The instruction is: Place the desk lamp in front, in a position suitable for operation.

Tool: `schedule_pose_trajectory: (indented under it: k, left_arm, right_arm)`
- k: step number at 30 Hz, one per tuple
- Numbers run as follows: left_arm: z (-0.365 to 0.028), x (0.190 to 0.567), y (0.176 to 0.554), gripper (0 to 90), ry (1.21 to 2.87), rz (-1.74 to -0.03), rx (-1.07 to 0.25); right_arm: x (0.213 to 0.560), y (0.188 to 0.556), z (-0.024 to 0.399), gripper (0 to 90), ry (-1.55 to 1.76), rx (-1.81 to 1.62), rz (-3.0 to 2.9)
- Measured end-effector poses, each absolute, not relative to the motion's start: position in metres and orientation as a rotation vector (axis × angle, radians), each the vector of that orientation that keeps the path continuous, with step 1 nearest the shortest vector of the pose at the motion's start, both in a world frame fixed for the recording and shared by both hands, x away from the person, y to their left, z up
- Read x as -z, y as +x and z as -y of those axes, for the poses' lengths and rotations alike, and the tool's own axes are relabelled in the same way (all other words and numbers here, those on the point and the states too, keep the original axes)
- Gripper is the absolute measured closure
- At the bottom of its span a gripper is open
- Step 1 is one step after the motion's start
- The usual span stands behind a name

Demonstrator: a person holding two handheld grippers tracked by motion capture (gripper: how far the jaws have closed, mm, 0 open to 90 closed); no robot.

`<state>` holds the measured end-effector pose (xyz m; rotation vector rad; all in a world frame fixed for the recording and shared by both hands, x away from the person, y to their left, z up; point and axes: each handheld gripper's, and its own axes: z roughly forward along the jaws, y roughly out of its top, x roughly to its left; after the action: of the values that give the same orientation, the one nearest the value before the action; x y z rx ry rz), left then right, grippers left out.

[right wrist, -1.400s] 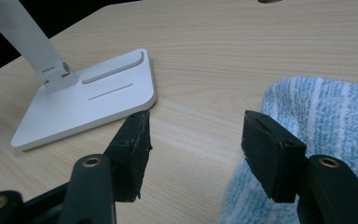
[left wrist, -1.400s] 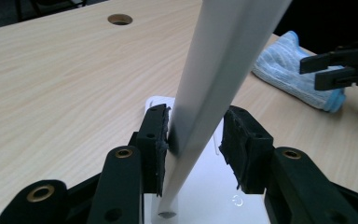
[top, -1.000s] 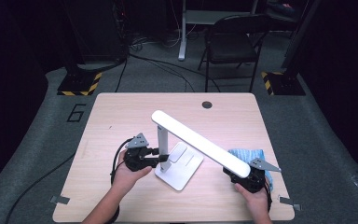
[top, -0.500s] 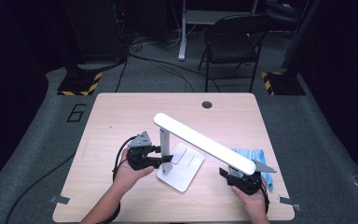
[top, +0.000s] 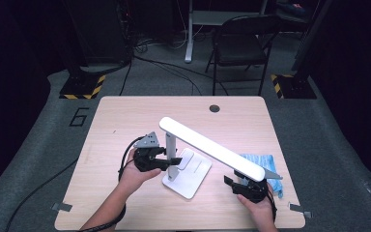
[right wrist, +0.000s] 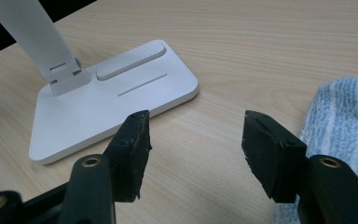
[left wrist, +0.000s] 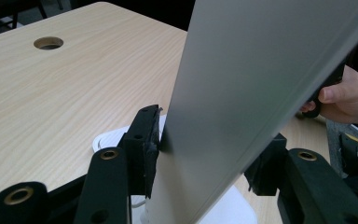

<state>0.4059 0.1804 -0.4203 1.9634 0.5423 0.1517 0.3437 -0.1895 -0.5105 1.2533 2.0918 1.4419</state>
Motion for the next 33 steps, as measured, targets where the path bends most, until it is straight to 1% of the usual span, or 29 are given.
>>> schedule_pose_trajectory:
  k: [3, 9, 21, 25, 30, 33]
  left_arm:
    - [-0.178, 0.418, 0.406, 54.7, 1.985, -0.532, -0.164]
    - [-0.183, 0.419, 0.405, 52.1, 1.974, -0.519, -0.131]
    - [-0.189, 0.421, 0.393, 52.7, 1.978, -0.479, -0.105]
    - [-0.188, 0.421, 0.393, 53.4, 1.967, -0.488, -0.12]
    - [-0.185, 0.421, 0.395, 57.6, 1.965, -0.526, -0.175]
    - [-0.185, 0.421, 0.396, 58.0, 1.955, -0.54, -0.165]
  right_arm:
    - [0.511, 0.344, 0.189, 41.5, 1.239, -1.448, -2.093]
    - [0.511, 0.343, 0.186, 41.0, 1.229, -1.437, -2.11]
    - [0.511, 0.337, 0.168, 40.2, 1.17, -1.432, -2.173]
    - [0.512, 0.338, 0.167, 40.0, 1.179, -1.426, -2.168]
    - [0.513, 0.339, 0.169, 40.1, 1.199, -1.438, -2.157]
    - [0.513, 0.339, 0.169, 40.0, 1.2, -1.434, -2.163]
